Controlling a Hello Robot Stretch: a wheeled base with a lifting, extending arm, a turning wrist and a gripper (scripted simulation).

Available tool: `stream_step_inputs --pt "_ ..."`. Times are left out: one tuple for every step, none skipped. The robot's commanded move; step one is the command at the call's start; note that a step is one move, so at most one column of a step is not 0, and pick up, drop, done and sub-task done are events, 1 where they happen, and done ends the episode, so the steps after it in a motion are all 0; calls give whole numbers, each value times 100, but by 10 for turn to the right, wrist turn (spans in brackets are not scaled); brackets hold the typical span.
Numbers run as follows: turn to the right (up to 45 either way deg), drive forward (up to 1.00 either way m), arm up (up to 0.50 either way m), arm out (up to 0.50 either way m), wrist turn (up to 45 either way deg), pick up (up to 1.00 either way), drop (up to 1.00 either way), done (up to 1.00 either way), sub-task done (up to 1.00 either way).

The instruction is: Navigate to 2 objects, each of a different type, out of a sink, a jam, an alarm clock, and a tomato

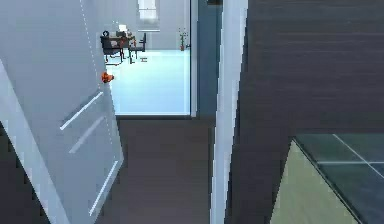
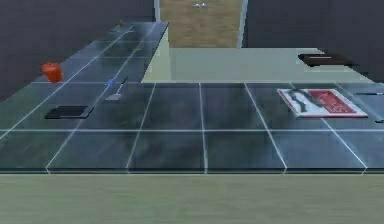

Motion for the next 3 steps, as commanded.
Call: stream_step_inputs --pt "-450 0 0 0 0 0 0 0 0" --pt "-420 0 0 0 0 0 0 0 0" --pt "0 15 0 0 0 0 0 0 0"
